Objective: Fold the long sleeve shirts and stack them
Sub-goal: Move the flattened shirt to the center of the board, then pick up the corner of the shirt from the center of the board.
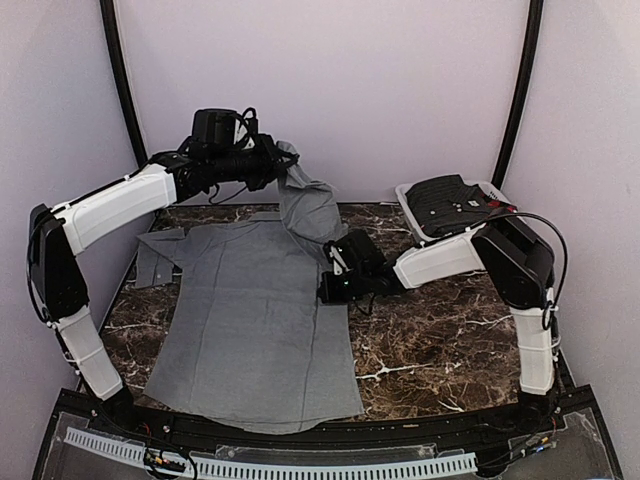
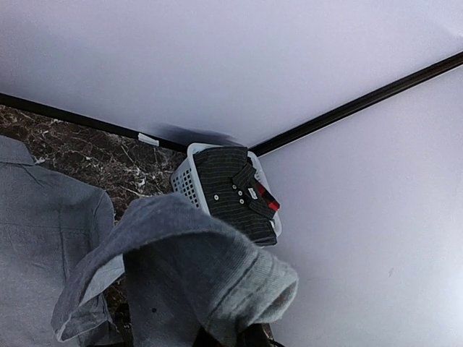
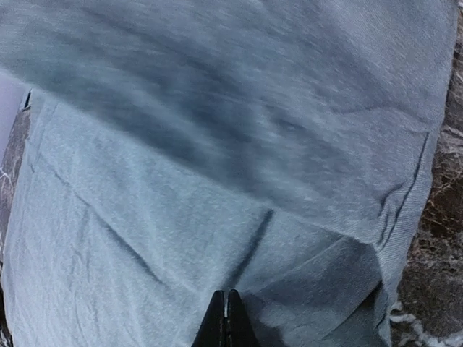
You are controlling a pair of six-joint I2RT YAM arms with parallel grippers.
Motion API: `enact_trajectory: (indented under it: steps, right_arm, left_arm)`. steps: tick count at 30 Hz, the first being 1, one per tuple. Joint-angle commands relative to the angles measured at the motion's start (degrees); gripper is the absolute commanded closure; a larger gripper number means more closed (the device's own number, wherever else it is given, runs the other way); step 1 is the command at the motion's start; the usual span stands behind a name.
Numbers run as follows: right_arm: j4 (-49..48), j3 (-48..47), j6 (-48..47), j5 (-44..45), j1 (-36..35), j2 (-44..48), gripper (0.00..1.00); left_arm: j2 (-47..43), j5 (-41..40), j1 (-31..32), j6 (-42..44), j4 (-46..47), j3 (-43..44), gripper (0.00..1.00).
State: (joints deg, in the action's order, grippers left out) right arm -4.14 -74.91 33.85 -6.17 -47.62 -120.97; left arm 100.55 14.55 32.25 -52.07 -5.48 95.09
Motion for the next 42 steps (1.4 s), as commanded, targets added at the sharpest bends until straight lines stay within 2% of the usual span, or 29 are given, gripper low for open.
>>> enact_trajectory:
  steps: [1, 12, 15, 19, 24, 27, 30, 37, 42]
  right_arm:
    - [1.5, -2.0, 2.3, 4.3, 2.4, -2.4, 1.0]
    - [5.7, 0.2, 0.5, 7.2, 11.4, -1.4, 1.0]
    - [5.7, -0.2, -1.2, 4.8, 13.6, -1.2, 1.0]
    - [8.4, -1.8, -5.0, 2.6, 13.8, 1.1, 0.91]
    - [11.8, 1.7, -7.2, 2.8, 13.8, 9.3, 0.75]
    - [14.0, 5.7, -7.7, 2.7, 13.6, 15.4, 0.71]
    - [15.8, 12.0, -7.2, 3.9, 12.8, 21.1, 0.71]
    - [22.0, 24.4, -1.9, 9.4, 7.7, 33.2, 0.73]
    - [27.6, 32.0, 3.5, 12.4, 5.1, 41.8, 0.74]
  left_arm:
    - [-0.7, 0.7, -0.9, -5.6, 6.2, -2.7, 1.0]
    - [2.3, 2.9, -2.9, -9.4, 14.2, -6.0, 1.0]
    - [3.6, 3.8, -3.8, -9.7, 15.6, -5.8, 1.0]
    - [5.8, 5.3, -4.6, -9.8, 17.1, -5.5, 1.0]
    - [6.5, 5.9, -4.9, -11.0, 19.2, -7.2, 1.0]
    - [5.7, 4.5, -4.9, -12.5, 19.2, -9.5, 1.0]
    - [3.7, 1.0, -5.0, -14.5, 19.5, -13.4, 1.0]
    - [-2.7, -4.4, -5.0, -21.9, 26.4, -28.0, 1.0]
    - [-4.4, -5.3, -5.0, -21.5, 28.3, -31.2, 1.0]
